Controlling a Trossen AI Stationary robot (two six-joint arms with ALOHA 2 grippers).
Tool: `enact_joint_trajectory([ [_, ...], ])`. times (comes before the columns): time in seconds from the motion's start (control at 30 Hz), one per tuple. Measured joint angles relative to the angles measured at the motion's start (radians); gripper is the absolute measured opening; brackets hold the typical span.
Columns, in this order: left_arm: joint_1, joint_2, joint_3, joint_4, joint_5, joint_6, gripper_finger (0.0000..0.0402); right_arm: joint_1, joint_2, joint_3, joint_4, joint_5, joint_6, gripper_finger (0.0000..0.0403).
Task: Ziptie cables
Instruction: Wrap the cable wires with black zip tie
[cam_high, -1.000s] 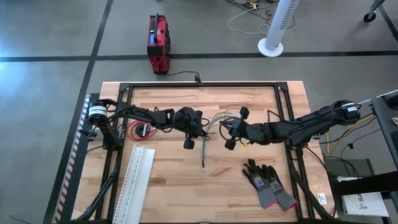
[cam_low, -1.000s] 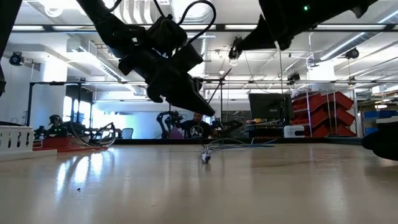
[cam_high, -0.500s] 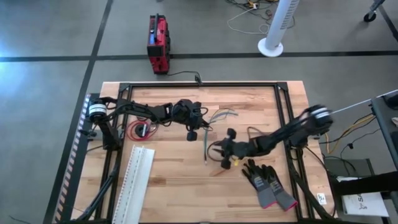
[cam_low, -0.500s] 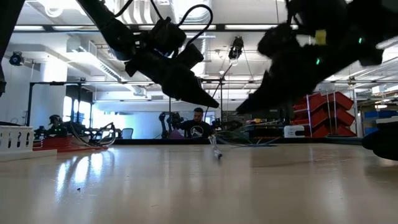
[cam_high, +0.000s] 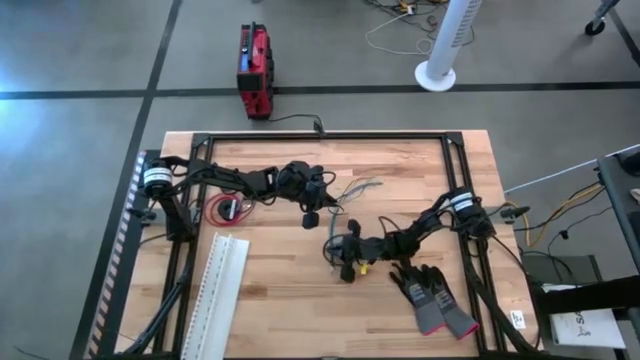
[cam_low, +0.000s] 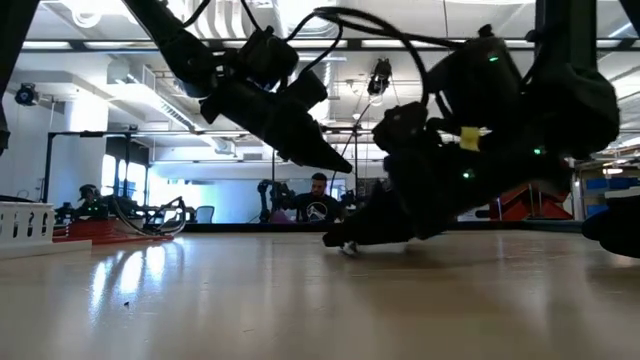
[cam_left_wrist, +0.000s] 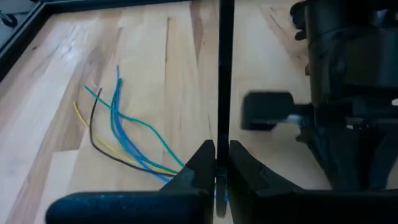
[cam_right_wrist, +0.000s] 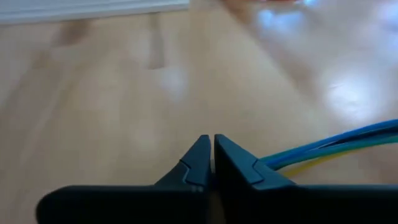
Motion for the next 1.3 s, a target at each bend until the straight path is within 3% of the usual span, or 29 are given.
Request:
enact_joint_trajectory([
  [0.27,-0.003,0.0,0.0,0.008,-0.053,-0.017,0.0004,0.094,-0.099,-0.009,-0.145,-0.06,0.079,0.0001],
  [0.73,-0.003,0.0,0.0,0.004,-0.055,-0.029,0.0004,0.176,-0.212,-0.007,-0.285,-0.013,0.086,0.0],
  [0.9,-0.007,0.0,0.0,0.006,-0.055,-0.033,0.0004,0.142,-0.195,-0.006,-0.278,0.208,-0.042,0.0],
  [0.97,-0.008,0.0,0.0,0.006,-0.055,-0.033,0.0004,0.111,-0.184,-0.005,-0.279,0.234,-0.085,0.0],
  [1.03,-0.008,0.0,0.0,0.006,-0.055,-0.033,0.0004,0.079,-0.172,-0.004,-0.276,0.191,-0.094,0.0],
  [1.2,-0.008,0.0,-0.001,0.004,-0.055,-0.033,0.0004,0.05,-0.148,-0.004,-0.283,-0.04,-0.047,0.0],
  [1.3,-0.008,0.0,-0.002,0.004,-0.059,-0.033,0.0004,0.061,-0.148,-0.003,-0.295,-0.1,0.006,0.0],
])
